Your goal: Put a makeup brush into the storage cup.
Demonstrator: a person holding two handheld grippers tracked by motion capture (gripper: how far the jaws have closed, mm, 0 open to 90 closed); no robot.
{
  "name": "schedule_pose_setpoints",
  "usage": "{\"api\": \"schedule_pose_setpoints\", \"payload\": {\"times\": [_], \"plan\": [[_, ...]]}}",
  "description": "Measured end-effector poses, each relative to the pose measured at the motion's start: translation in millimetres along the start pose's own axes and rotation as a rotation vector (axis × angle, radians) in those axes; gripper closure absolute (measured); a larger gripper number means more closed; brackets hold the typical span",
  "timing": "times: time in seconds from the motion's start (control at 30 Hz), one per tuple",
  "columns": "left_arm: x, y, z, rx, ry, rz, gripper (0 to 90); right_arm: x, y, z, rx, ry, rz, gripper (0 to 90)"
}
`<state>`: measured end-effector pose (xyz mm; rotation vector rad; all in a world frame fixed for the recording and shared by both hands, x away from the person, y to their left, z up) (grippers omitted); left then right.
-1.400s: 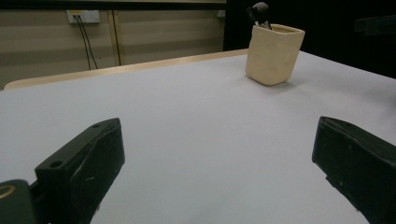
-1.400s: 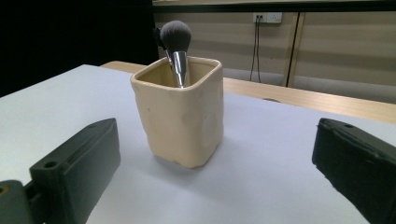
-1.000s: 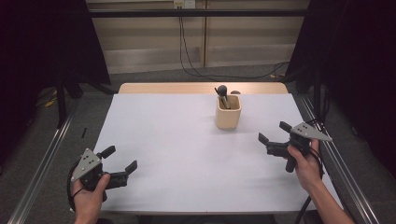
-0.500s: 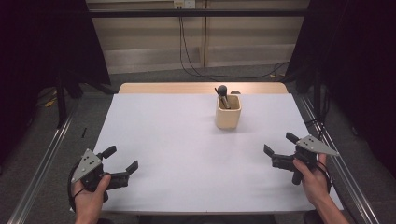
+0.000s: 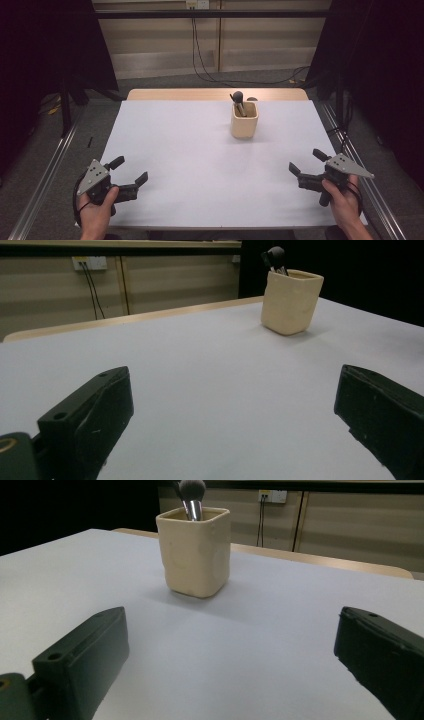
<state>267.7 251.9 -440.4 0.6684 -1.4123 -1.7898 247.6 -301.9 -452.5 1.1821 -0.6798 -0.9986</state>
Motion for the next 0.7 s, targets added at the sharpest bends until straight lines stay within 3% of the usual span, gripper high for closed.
{"api": "schedule_pose_setpoints", "payload": {"times": [0.1, 0.23, 0.43, 0.7], "plan": [[-1.2, -0.3, 1.0, 0.002, 0.005, 0.011, 2.4, 0.4, -1.5, 5.4, 0.012, -0.002, -0.012, 0.8], [0.8, 0.4, 0.3, -0.002, -0.007, -0.006, 2.4, -1.0, -4.1, 10.0, 0.01, 0.005, -0.005, 0.7], [0.6, -0.1, 0.0, -0.006, -0.01, -0.007, 2.4, -1.3, -4.6, 5.9, 0.001, 0.035, -0.021, 0.8], [0.5, 0.3, -1.2, -0.006, -0.016, -0.011, 2.4, -3.4, -5.1, 3.9, -0.005, 0.02, -0.013, 0.0]]}}
Point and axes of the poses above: each handheld gripper's, and its own axes: z roughly backward along the jaws, y roughly out of its top, x roughly to its right, the point moved 3 cm from there along -z, roughly forward along the jaws, and after that the axes turned 3 degrees about y, right-handed, at the moved point
